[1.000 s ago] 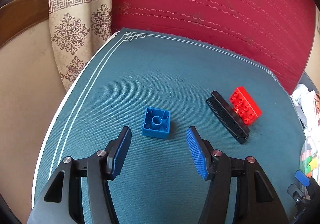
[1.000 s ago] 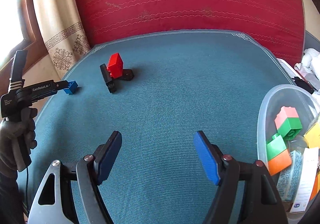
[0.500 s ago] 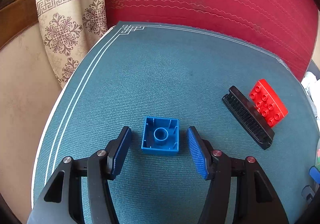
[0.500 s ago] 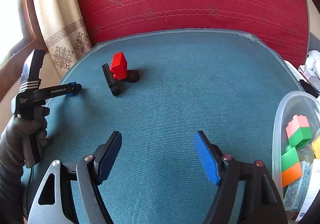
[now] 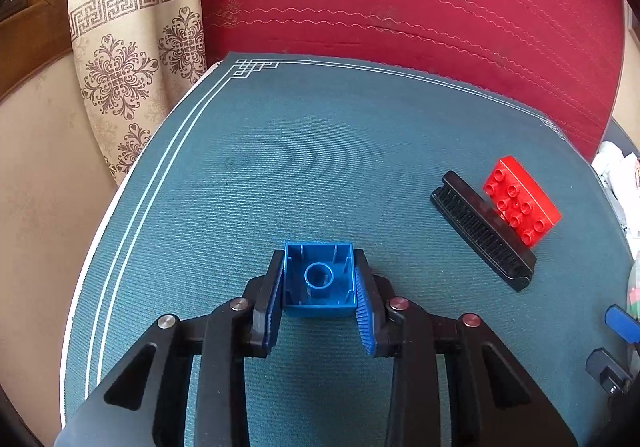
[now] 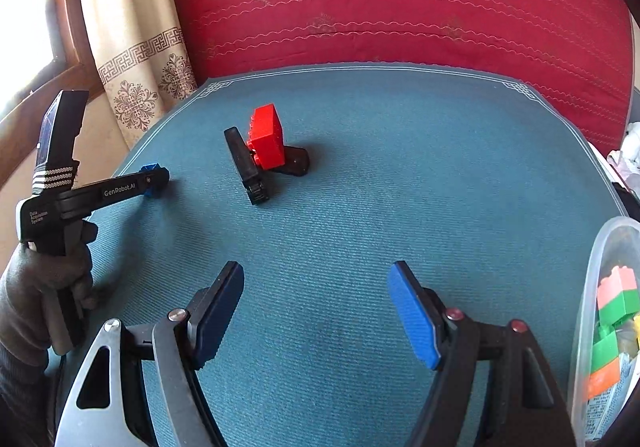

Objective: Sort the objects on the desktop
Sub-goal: 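Grasp the blue block with the left tool while the right tool grasps the red block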

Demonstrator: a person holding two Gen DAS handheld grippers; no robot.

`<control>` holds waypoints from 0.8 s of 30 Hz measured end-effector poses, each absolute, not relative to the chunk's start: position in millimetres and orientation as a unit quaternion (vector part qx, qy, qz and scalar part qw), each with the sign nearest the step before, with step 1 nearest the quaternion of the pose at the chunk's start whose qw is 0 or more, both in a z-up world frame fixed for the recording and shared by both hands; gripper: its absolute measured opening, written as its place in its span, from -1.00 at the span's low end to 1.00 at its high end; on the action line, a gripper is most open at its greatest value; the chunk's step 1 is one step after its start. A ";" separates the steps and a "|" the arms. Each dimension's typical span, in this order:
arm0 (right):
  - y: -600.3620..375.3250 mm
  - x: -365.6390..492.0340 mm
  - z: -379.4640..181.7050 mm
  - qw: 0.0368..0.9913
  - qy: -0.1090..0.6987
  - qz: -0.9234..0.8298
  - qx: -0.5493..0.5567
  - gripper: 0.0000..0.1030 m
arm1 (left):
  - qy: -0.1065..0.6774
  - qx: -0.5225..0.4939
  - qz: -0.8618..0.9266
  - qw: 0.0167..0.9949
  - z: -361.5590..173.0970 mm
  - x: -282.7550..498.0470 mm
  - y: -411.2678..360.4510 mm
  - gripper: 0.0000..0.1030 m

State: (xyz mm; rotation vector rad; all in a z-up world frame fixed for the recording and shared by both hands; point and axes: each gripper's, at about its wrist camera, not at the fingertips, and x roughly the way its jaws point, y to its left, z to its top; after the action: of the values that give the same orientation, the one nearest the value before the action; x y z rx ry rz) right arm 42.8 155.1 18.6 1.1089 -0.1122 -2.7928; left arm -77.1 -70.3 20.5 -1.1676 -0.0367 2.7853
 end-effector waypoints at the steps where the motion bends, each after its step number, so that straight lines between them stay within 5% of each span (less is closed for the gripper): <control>1: 152.8 40.0 20.3 0.069 -0.034 -0.928 0.365 0.52 | -0.012 -0.384 0.921 0.064 21.3 -74.1 -68.7 -0.34; 6: 145.0 17.3 27.9 0.083 -0.041 -0.930 0.355 0.52 | -0.004 -0.379 0.921 0.088 23.7 -62.1 -55.1 -0.34; 13: 123.0 -20.2 34.3 0.086 -0.018 -0.934 0.347 0.16 | -0.006 -0.383 0.918 0.104 21.9 -57.9 -46.9 -0.34; 24: 98.2 -67.3 29.7 0.092 0.004 -0.929 0.358 -0.06 | -0.017 -0.388 0.914 0.115 19.4 -53.7 -45.5 -0.34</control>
State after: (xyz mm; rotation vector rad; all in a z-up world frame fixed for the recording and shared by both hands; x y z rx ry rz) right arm -67.3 98.2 29.7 1.0637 0.0128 -2.7598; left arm -53.7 -45.5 19.4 -1.1366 -0.0501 2.6800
